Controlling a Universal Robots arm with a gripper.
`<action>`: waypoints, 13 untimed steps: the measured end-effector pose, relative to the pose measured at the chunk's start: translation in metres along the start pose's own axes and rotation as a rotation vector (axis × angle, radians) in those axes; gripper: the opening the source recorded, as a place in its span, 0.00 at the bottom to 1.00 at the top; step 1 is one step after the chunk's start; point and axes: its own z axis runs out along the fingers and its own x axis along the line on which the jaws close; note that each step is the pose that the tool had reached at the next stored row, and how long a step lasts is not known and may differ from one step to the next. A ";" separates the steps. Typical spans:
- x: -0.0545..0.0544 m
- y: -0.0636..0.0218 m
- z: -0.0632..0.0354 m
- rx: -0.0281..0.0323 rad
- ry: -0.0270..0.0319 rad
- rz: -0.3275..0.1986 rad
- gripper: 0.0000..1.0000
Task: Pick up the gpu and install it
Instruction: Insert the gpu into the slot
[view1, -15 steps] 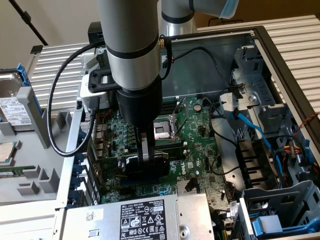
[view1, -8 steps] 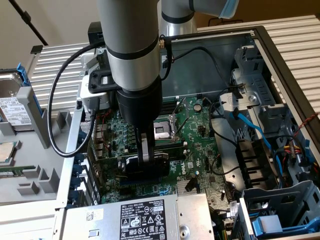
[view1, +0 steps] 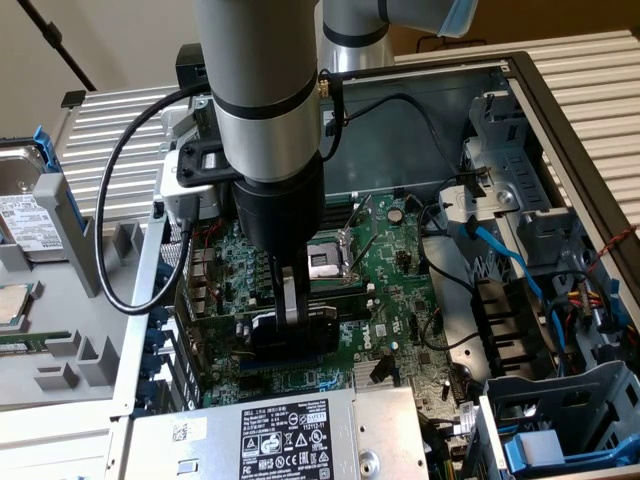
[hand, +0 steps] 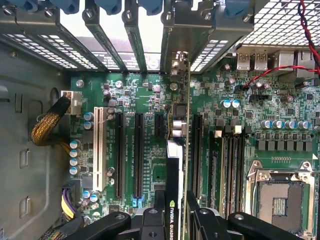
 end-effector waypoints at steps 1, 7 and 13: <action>0.000 0.0000 0.0000 0.0000 0.0000 0.000 0.27; 0.000 0.0000 0.0016 0.0009 0.0002 0.000 0.27; 0.000 0.0000 0.0022 0.0015 0.0001 0.000 0.27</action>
